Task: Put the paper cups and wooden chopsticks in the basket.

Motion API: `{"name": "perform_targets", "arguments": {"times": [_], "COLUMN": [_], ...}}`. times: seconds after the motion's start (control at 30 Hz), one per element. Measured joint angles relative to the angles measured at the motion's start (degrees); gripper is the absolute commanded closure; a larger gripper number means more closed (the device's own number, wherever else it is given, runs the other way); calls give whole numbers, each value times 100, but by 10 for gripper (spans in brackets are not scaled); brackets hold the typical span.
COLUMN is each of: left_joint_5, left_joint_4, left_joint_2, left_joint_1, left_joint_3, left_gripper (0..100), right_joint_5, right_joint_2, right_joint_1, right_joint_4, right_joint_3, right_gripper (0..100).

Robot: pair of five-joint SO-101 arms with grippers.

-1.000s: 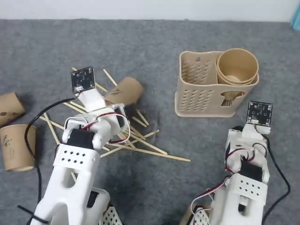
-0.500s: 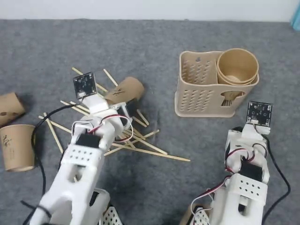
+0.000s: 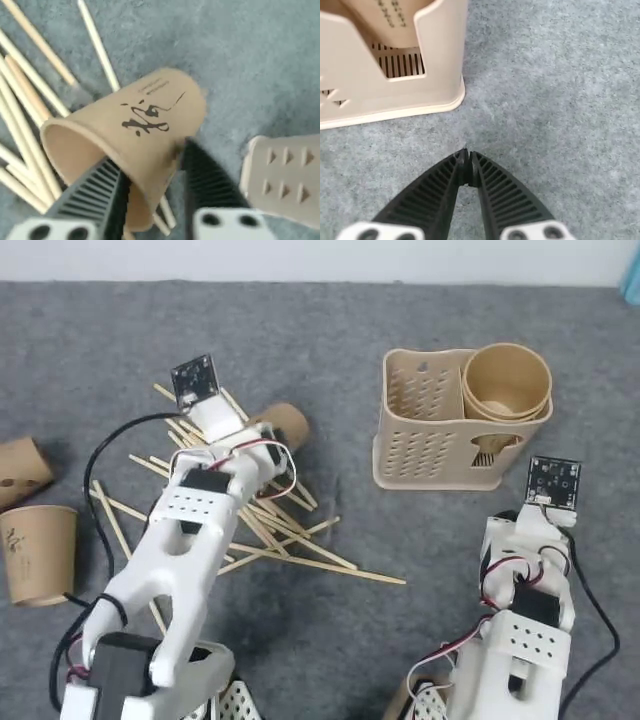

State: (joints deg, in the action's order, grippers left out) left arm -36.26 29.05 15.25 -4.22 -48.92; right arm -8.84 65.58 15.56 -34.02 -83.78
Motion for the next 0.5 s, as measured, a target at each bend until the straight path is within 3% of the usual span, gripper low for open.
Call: {"name": "perform_targets", "arguments": {"times": [0.23, 0.5], "left_joint_5": [958, 3297], "left_joint_4": [765, 2251], "left_joint_2": [738, 2338], "left_joint_1": [0, 0], "left_joint_3": [26, 167], "left_gripper": [989, 989], "right_joint_5": [0, 0], "right_joint_2": [0, 0], "right_joint_1": [0, 0], "right_joint_4": [0, 0], "right_joint_3": [0, 0], "right_gripper": [983, 983]}}
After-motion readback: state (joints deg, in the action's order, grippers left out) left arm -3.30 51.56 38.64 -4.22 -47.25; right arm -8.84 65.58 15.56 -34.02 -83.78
